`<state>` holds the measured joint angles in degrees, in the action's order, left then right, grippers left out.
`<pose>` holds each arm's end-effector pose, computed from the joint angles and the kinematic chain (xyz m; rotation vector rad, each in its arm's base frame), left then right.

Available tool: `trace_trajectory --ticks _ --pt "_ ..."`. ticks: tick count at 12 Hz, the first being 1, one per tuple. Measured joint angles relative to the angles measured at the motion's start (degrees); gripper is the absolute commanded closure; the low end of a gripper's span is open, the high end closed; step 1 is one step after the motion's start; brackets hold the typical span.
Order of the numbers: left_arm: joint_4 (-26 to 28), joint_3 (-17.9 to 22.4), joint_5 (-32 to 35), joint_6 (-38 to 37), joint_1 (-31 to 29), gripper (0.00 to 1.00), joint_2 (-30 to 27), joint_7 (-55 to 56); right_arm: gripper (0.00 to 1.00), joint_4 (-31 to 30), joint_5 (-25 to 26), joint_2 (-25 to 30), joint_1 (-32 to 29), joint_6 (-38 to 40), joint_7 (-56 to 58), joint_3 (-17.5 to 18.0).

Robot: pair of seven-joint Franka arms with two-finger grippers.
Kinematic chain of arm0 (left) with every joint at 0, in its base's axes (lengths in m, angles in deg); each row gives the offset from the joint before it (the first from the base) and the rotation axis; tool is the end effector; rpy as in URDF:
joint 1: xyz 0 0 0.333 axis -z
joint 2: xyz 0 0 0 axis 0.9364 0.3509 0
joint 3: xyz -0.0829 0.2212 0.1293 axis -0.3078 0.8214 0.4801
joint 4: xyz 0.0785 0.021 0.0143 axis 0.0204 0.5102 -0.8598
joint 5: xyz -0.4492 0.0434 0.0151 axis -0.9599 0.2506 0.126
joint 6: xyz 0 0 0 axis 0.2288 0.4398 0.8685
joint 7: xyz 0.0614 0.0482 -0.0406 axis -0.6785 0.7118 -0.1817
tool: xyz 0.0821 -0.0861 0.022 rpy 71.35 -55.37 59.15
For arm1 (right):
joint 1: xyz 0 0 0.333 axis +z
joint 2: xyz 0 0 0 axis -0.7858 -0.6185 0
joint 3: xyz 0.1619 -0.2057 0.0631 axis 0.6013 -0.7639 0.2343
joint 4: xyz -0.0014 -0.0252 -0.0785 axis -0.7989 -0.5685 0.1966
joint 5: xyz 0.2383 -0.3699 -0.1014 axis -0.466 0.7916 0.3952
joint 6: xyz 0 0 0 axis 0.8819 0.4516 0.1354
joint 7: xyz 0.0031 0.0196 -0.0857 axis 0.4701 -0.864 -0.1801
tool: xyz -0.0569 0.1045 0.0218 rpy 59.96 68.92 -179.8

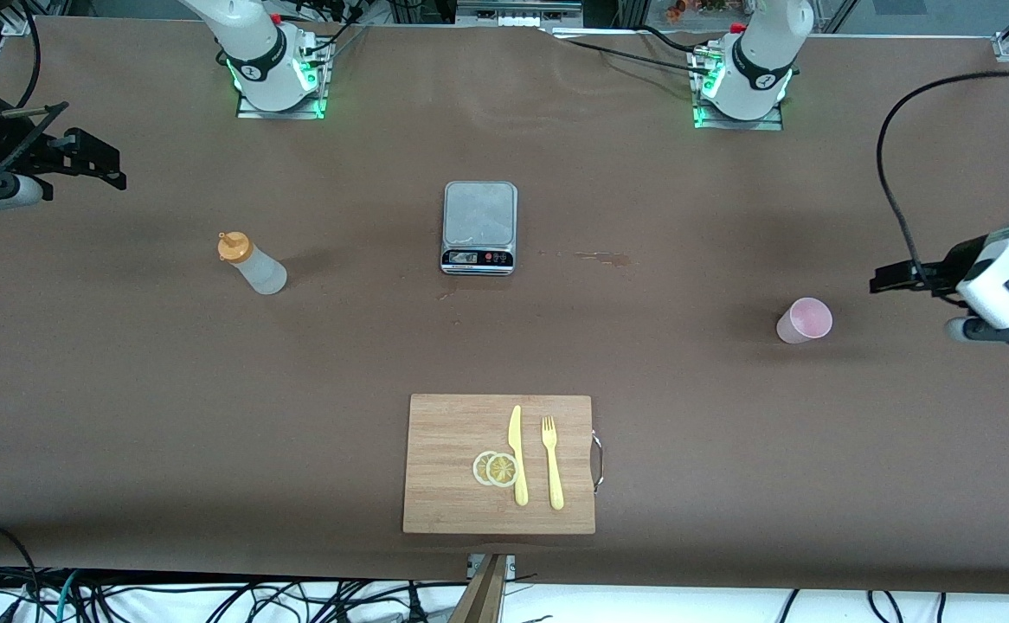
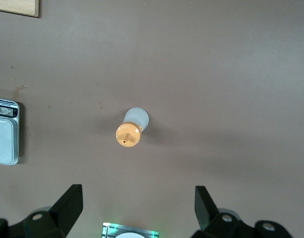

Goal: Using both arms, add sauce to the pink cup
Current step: 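Reach the left gripper down and grasp the pink cup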

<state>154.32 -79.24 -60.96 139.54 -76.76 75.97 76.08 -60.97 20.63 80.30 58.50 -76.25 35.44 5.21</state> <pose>0.6507 0.0723 0.3397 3.0699 -0.0370 -0.2541 0.5896 0.0017 0.5239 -3.1094 -0.2543 0.1468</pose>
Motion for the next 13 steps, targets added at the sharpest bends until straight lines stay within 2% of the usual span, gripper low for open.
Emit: trace_trajectory --ticks 4,8,13 --pt "9.95 0.17 0.44 12.84 -0.26 0.0 1.29 -2.43 0.0 0.0 0.0 -0.01 0.0 0.0 0.0 0.0" --pt "18.46 0.6 5.47 25.53 -0.61 0.01 2.21 -3.91 0.0 0.0 0.01 -0.01 0.0 0.01 0.0 0.0" --pt "26.04 0.6 5.52 36.33 -0.85 0.05 2.52 -4.69 0.0 0.0 0.01 -0.01 0.0 0.02 0.0 0.0"
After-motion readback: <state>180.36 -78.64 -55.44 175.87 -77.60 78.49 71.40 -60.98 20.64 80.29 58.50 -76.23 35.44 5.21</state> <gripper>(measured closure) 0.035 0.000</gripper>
